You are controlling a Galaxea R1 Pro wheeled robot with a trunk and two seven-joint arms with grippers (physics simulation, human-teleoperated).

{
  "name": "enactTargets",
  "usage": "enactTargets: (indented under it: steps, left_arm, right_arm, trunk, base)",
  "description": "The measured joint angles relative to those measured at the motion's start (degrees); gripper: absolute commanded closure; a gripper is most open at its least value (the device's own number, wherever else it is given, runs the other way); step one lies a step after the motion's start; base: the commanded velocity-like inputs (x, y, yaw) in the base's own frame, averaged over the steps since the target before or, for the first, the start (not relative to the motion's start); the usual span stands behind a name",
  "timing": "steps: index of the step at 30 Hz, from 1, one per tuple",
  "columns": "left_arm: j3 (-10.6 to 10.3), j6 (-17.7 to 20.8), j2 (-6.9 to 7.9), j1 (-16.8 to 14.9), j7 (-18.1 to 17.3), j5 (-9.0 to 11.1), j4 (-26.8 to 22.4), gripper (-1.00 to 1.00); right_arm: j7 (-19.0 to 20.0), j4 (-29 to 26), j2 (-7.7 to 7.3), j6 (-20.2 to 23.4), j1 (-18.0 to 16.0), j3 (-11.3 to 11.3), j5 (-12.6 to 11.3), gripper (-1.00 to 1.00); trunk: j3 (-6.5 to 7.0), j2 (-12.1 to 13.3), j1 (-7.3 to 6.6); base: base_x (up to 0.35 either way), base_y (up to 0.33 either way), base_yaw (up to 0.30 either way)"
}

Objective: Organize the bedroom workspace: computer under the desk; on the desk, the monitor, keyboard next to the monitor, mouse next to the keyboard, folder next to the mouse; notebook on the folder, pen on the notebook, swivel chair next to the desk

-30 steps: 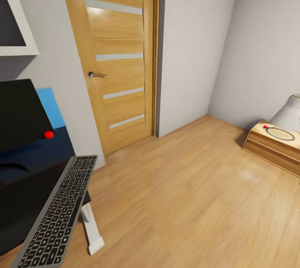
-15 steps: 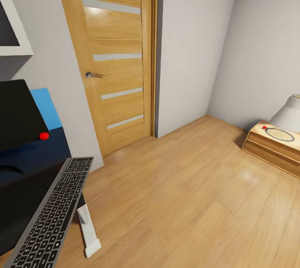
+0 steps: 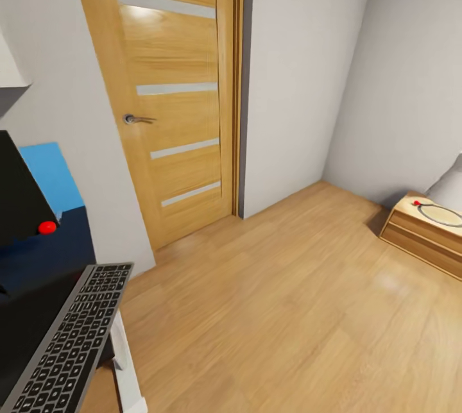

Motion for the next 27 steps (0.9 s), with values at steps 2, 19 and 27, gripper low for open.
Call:
enactTargets:
  steps: [2, 19, 27]
  left_arm:
    - [0.0, 0.0, 0.00, 0.0, 0.0, 0.0, 0.0, -1.00]
    - [0.0, 0.0, 0.00, 0.0, 0.0, 0.1, 0.0, -1.00]
    - [0.0, 0.0, 0.00, 0.0, 0.0, 0.1, 0.1, -1.00]
  right_arm:
    - [0.0, 0.0, -0.02, 0.0, 0.0, 0.0, 0.0, -1.00]
    - [0.0, 0.1, -0.03, 0.0, 0.0, 0.0, -0.1, -1.00]
    - [0.0, 0.1, -0.03, 0.0, 0.0, 0.0, -0.1, -1.00]
  trunk:
    - [0.00, 0.0, 0.00]
    - [0.00, 0.0, 0.00]
    - [0.00, 0.0, 0.00]
  base:
    - [0.322, 0.000, 0.000]
    - [0.323, 0.000, 0.000]
    - [0.323, 0.000, 0.000]
